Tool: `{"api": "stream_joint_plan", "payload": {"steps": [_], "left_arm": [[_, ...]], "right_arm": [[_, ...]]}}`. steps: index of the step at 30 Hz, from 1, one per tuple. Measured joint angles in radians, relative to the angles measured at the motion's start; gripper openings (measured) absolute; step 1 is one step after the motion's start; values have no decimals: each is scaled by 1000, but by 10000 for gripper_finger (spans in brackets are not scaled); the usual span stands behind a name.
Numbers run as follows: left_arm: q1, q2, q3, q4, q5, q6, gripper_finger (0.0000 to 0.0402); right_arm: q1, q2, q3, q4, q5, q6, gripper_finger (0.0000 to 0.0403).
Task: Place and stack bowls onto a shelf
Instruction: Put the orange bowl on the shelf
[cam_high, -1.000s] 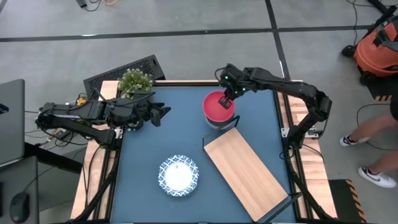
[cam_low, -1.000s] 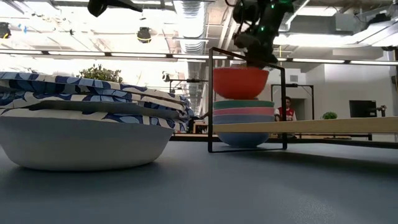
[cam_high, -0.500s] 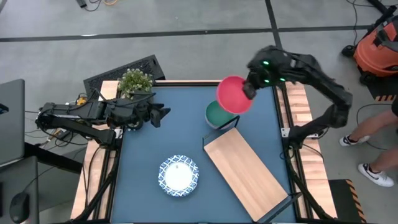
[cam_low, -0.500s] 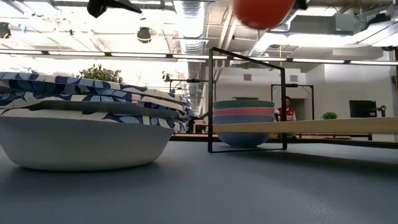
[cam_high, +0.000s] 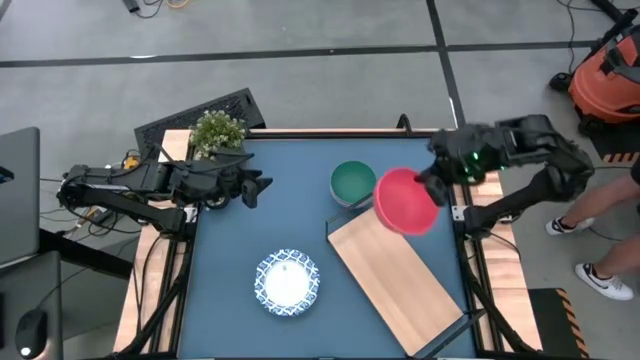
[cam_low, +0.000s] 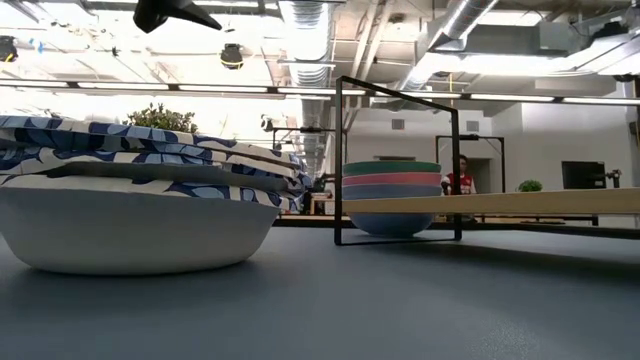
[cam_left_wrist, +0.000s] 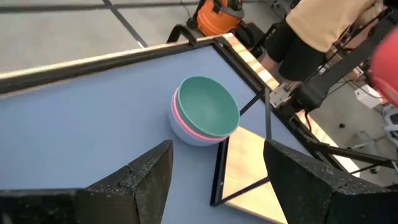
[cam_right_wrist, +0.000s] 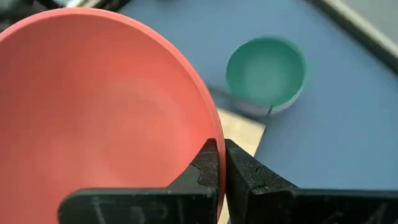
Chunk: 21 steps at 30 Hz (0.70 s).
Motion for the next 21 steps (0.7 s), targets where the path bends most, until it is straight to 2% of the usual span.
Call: {"api": "stream_joint_plan", "payload": {"steps": [7, 11, 13, 16, 21], "left_arm": [[0, 0, 0, -3, 46, -22, 235], [0, 0, 0, -3, 89, -19, 235], [0, 0, 0, -3, 119, -3, 235], [0, 0, 0, -2, 167, -10, 235], [0, 0, 0, 34, 261, -9, 235]], "right_arm": [[242, 19, -1, -23, 19, 197, 26], [390, 36, -2, -23, 99, 380, 26], [452, 47, -2, -24, 178, 450, 26], [485, 66, -2, -18, 252, 531, 26], [463, 129, -1, -14, 267, 533, 26]]}}
